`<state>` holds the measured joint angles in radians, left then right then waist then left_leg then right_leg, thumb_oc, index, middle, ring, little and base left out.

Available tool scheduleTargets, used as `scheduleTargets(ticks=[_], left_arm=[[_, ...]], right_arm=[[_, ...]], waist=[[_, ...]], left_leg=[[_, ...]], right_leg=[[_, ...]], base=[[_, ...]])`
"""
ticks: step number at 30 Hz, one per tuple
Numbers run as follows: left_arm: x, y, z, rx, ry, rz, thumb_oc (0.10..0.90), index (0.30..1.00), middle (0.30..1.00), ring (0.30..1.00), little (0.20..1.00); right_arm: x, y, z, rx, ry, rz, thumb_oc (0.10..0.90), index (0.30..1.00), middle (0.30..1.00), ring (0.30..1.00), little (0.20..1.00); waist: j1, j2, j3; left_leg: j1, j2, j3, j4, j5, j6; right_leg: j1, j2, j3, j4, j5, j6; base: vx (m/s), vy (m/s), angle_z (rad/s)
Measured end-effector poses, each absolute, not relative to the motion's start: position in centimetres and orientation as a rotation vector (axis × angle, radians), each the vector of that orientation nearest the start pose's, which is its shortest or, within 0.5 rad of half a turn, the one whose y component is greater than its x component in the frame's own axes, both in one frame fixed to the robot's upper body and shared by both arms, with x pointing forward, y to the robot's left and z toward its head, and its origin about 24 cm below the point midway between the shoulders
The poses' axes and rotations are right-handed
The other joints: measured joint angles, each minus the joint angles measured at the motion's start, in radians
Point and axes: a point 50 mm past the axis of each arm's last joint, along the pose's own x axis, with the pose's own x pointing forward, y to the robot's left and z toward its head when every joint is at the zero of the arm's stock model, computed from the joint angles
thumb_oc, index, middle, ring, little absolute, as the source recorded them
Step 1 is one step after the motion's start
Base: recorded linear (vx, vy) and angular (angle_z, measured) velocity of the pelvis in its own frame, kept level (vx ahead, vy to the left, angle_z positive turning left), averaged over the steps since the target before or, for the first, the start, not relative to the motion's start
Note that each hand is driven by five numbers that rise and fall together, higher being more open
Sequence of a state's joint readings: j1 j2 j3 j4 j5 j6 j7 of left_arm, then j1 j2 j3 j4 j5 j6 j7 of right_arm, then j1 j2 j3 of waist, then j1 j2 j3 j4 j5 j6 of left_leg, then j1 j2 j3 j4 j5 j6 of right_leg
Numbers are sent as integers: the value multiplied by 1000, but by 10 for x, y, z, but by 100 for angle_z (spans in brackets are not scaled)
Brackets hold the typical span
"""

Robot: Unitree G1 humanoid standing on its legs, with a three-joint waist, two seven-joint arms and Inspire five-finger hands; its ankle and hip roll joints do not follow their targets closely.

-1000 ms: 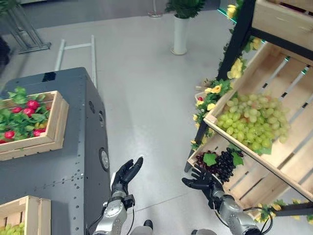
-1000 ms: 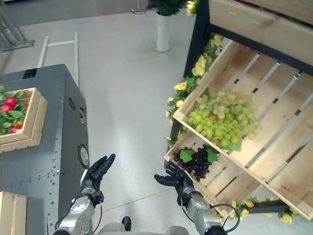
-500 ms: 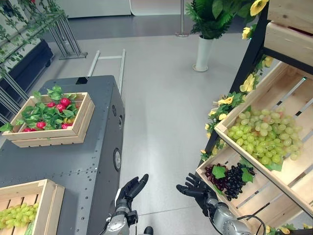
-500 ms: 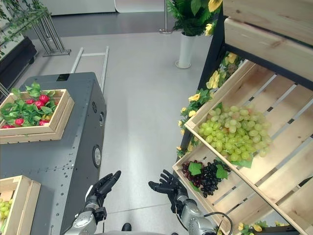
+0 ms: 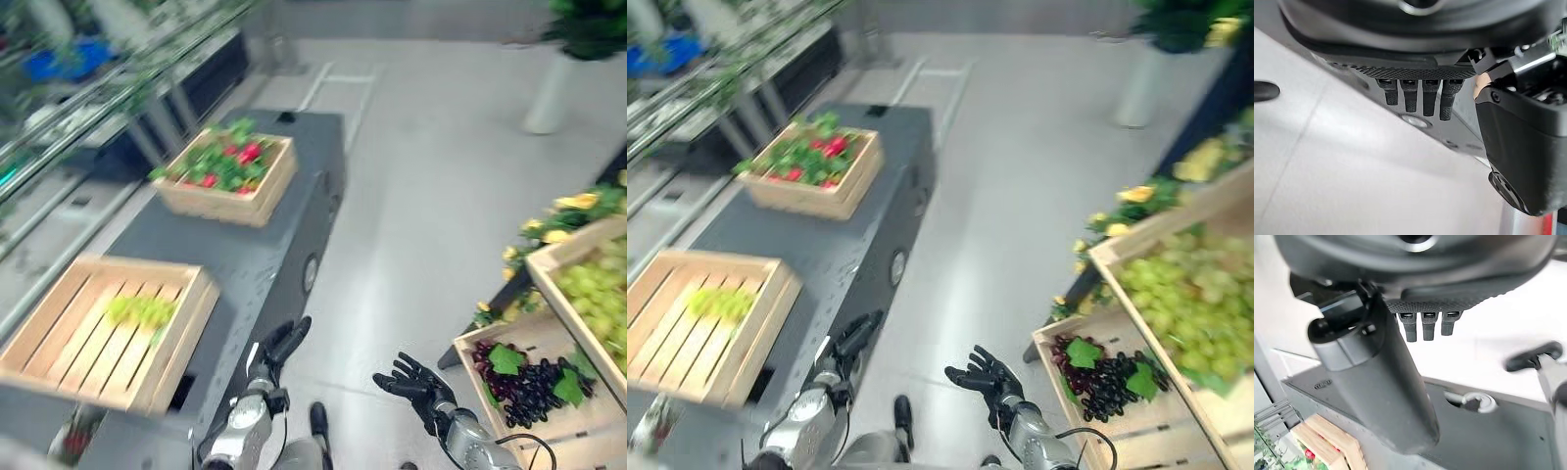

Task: Pick up the fruits from the basket on one side to the basket on the other side

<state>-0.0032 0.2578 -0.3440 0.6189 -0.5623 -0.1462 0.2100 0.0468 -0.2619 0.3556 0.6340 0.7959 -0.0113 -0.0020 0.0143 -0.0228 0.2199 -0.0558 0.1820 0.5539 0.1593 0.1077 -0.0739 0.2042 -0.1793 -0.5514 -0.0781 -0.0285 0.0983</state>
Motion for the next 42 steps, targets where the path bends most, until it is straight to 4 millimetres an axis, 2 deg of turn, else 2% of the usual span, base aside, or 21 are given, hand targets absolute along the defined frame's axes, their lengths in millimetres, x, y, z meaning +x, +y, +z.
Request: scheduleTargets(ticks=[1,3,4,8,14,19,21,24,25,26,27,28,30,31,32,33,35,36,37,40,42], left_arm=[[201,176,-88,-134,568,153,800,900,900,900,900],[201,167,-87,-123,563,111,800,900,900,900,900],[207,169,-82,-103,542,99,800,900,900,900,900],[214,184,-71,1,487,63,800,900,900,900,900],[212,203,-64,111,464,41,800,900,900,900,900],[210,199,-65,141,468,-18,800,900,900,900,900],[211,197,-65,151,462,-39,800,900,900,900,900],[221,181,-60,150,435,-110,800,900,900,900,900],[222,181,-58,153,426,-119,800,900,900,900,900],[222,184,-58,165,428,-120,800,900,900,900,900],[223,184,-57,170,427,-123,800,900,900,900,900],[223,184,-57,177,427,-132,800,900,900,900,900],[220,177,-61,174,441,-155,800,900,900,900,900],[222,172,-61,162,437,-162,800,900,900,900,900],[227,163,-58,156,423,-187,800,900,900,900,900],[229,159,-57,156,416,-202,800,900,900,900,900],[229,150,-58,136,420,-244,800,900,900,900,900],[226,149,-60,131,426,-257,800,900,900,900,900],[221,145,-63,90,442,-254,800,900,900,900,900],[200,151,-74,42,501,-219,800,900,900,900,900],[190,158,-80,48,534,-200,800,900,900,900,900]], right_arm=[[175,-173,-107,405,743,-62,800,900,900,900,900],[180,-185,-104,413,710,-114,800,900,900,900,900],[184,-184,-102,448,691,-143,800,900,900,900,900],[178,-171,-105,483,701,-129,800,900,900,900,900],[190,-149,-97,512,668,-46,800,900,900,900,900],[192,-146,-94,523,650,-15,800,900,900,900,900],[193,-147,-94,520,648,-14,800,900,900,900,900],[186,-165,-96,468,665,-35,800,900,900,900,900],[182,-162,-98,464,680,-24,800,900,900,900,900],[179,-155,-99,471,692,-9,800,900,900,900,900],[177,-153,-100,480,694,-8,800,900,900,900,900],[176,-149,-98,487,691,4,800,900,900,900,900],[172,-146,-100,489,704,9,800,900,900,900,900],[172,-147,-101,486,707,7,800,900,900,900,900],[172,-149,-102,485,712,-2,800,900,900,900,900],[172,-148,-103,485,714,-3,800,900,900,900,900],[169,-147,-111,489,754,-34,800,900,900,900,900],[165,-148,-115,493,773,-50,800,900,900,900,900],[164,-150,-117,498,779,-67,800,900,900,900,900],[172,-161,-111,474,742,-70,800,900,900,900,900],[191,-167,-100,476,674,-78,800,900,900,900,900]], waist=[[-7,7,-1],[-29,72,-13],[-28,65,-3],[-16,0,-11],[29,3,-18],[30,1,-28],[24,10,-29],[1,34,-32],[5,36,-31],[-7,37,-31],[-12,42,-28],[-24,54,-17],[-55,71,-9],[-54,80,-4],[-72,88,-2],[-78,83,-1],[-91,57,-3],[-95,41,-11],[-77,20,-18],[-35,32,-26],[-12,31,-32]], left_leg=[[26,-2,17,-40,-9,-8],[141,-19,-1,-198,-8,2],[157,-42,-34,-250,3,32],[150,-95,-69,-250,-11,64],[150,-118,-83,-250,-20,77],[152,-128,-86,-250,-28,86],[142,-132,-104,-242,-45,101],[135,-156,-192,-212,-80,140],[147,-180,-256,-227,-66,162],[149,-187,-310,-235,-57,175],[149,-187,-342,-239,-54,177],[148,-186,-397,-237,-52,180],[150,-194,-434,-242,-53,177],[147,-195,-455,-241,-51,174],[118,-198,-507,-234,-51,172],[112,-206,-530,-237,-49,169],[114,-223,-625,-247,-36,152],[126,-225,-609,-247,-38,145],[144,-210,-546,-247,-48,116],[186,-136,-476,-248,-62,64],[203,-98,-461,-248,-77,39]], right_leg=[[8,-10,-13,6,-1,16],[-18,22,-10,17,9,42],[-33,11,-11,39,10,50],[-18,-34,-34,48,12,51],[-19,-56,-33,65,13,53],[-28,-75,-35,104,14,52],[-64,-104,-32,211,14,53],[-217,-224,70,582,18,32],[-285,-209,161,701,-9,28],[-325,-143,222,750,-43,7],[-340,-108,245,741,-58,10],[-357,-34,267,662,-69,-4],[-368,14,293,410,-57,6],[-377,38,350,327,-47,17],[-377,77,490,152,-28,47],[-377,74,518,94,-18,61],[-350,66,557,66,4,44],[-325,59,531,71,6,39],[-297,45,502,85,89,26],[-222,92,447,42,120,-9],[-171,135,431,-17,128,-39]], base=[[46,206,89],[60,184,36],[67,173,13],[87,171,31],[87,209,8],[120,230,5],[178,333,18],[109,79,55],[135,-133,68],[73,-145,51],[100,-174,65],[86,-198,77],[82,-323,86],[73,-267,101],[117,-217,106],[201,-320,156],[169,-247,158],[178,-242,173],[242,-304,164],[188,-168,62],[157,-104,1]])
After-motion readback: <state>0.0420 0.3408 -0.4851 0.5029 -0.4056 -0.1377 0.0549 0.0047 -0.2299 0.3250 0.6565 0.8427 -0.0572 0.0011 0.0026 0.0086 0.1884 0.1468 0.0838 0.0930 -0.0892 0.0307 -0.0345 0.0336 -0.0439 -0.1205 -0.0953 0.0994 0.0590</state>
